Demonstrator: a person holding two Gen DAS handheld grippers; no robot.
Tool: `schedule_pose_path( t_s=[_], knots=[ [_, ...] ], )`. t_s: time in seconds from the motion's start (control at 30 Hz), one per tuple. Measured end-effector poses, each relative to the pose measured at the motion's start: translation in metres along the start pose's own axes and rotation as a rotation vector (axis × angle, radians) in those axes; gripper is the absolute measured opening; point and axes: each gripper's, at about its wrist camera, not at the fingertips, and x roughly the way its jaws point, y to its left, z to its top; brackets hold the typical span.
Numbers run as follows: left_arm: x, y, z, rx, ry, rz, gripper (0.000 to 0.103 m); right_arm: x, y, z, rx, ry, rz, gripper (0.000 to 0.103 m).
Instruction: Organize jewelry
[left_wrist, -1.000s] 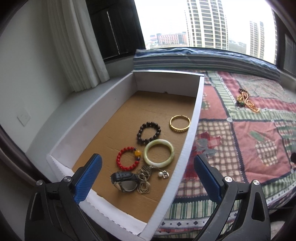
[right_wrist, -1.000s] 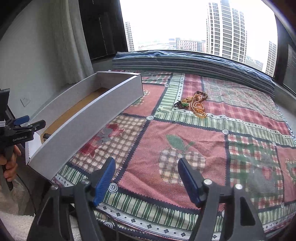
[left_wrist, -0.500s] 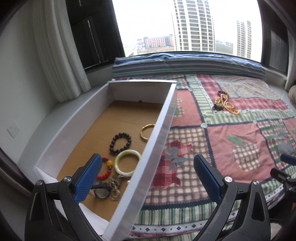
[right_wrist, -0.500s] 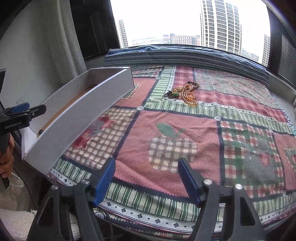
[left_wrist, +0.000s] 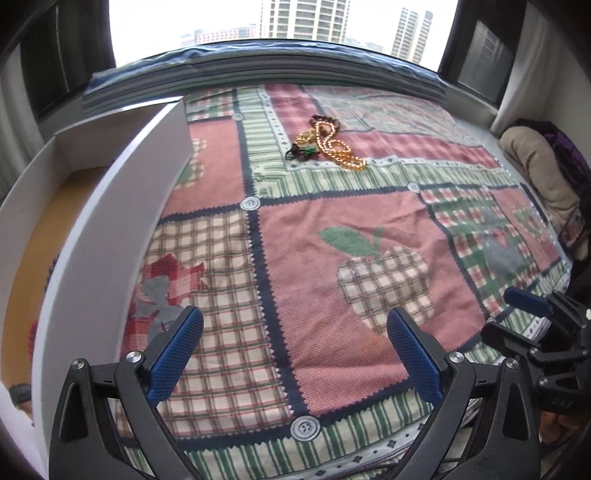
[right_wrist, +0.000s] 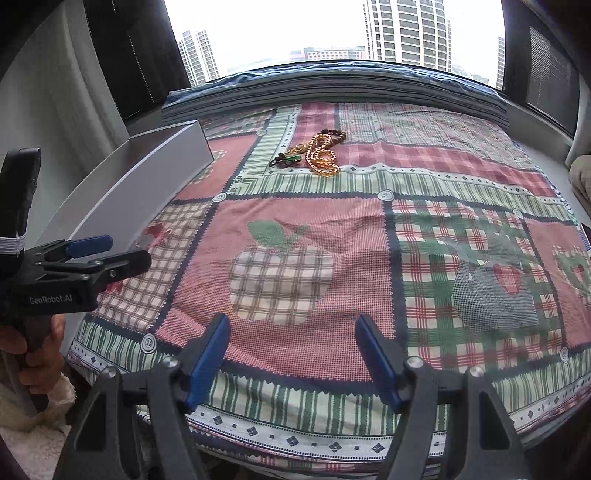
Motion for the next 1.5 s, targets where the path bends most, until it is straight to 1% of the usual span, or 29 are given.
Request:
schedule_pose_path(
  t_s=[0.1, 0.17, 0.23, 0.3, 0.43, 0.57, 0.63, 0.67, 0.7, 0.73, 0.77, 0.8, 0.87, 0.97, 1.1, 1.3, 1.4, 1.5],
  knots=[
    [0.016, -0.005, 0.027, 0.011, 0.008, -0.034, 0.100, 0.009, -0.013, 0.001, 0.031, 0.021, 0.006, 0.071],
    [0.030, -0.005, 0.052, -0.008, 0.011, -0.074, 0.100, 0.013, -0.019, 0.002, 0.048, 0.024, 0.015, 0.071],
    [0.052, -0.004, 0.080, -0.032, 0.016, -0.116, 0.100, 0.015, -0.023, 0.003, 0.055, 0.024, 0.027, 0.071],
    [0.078, 0.000, 0.107, -0.060, 0.012, -0.132, 0.100, 0.016, -0.027, 0.005, 0.061, 0.020, 0.037, 0.071],
    [0.132, 0.002, 0.142, -0.061, -0.011, -0.050, 0.098, 0.016, -0.037, 0.003, 0.081, 0.017, 0.056, 0.071],
    [0.179, 0.001, 0.162, -0.029, 0.003, 0.015, 0.086, 0.020, -0.045, -0.002, 0.088, 0.037, 0.067, 0.071],
    [0.195, 0.000, 0.166, -0.025, 0.010, 0.029, 0.082, 0.022, -0.049, -0.005, 0.091, 0.049, 0.069, 0.071],
    [0.200, 0.000, 0.166, -0.022, 0.011, 0.024, 0.078, 0.024, -0.051, -0.006, 0.095, 0.054, 0.070, 0.071],
    [0.204, -0.001, 0.166, -0.012, 0.013, 0.022, 0.071, 0.025, -0.054, -0.007, 0.099, 0.059, 0.070, 0.071],
    [0.203, -0.004, 0.165, 0.009, -0.009, 0.049, 0.066, 0.027, -0.056, -0.008, 0.104, 0.064, 0.070, 0.071],
    [0.202, -0.007, 0.162, 0.030, -0.019, 0.056, 0.050, 0.028, -0.058, -0.008, 0.110, 0.068, 0.070, 0.071],
    [0.199, -0.008, 0.159, 0.042, -0.029, 0.050, 0.031, 0.028, -0.060, -0.008, 0.116, 0.069, 0.069, 0.071],
    [0.195, -0.005, 0.157, 0.027, -0.019, 0.022, 0.013, 0.029, -0.063, -0.007, 0.124, 0.062, 0.068, 0.071],
    [0.183, 0.002, 0.150, -0.024, -0.011, -0.016, 0.012, 0.030, -0.065, -0.004, 0.126, 0.054, 0.068, 0.071],
    [0.154, 0.008, 0.130, -0.048, -0.007, -0.048, 0.012, 0.028, -0.064, -0.002, 0.127, 0.042, 0.076, 0.071],
    [0.104, 0.016, 0.084, -0.061, 0.021, -0.054, 0.012, 0.026, -0.060, -0.005, 0.121, 0.045, 0.075, 0.071],
    [0.084, 0.025, 0.058, -0.059, 0.024, -0.029, 0.012, 0.023, -0.055, -0.006, 0.119, 0.045, 0.080, 0.071],
    [0.065, 0.034, 0.034, -0.047, 0.015, 0.030, 0.012, 0.017, -0.047, -0.006, 0.098, 0.032, 0.080, 0.071]
  ],
)
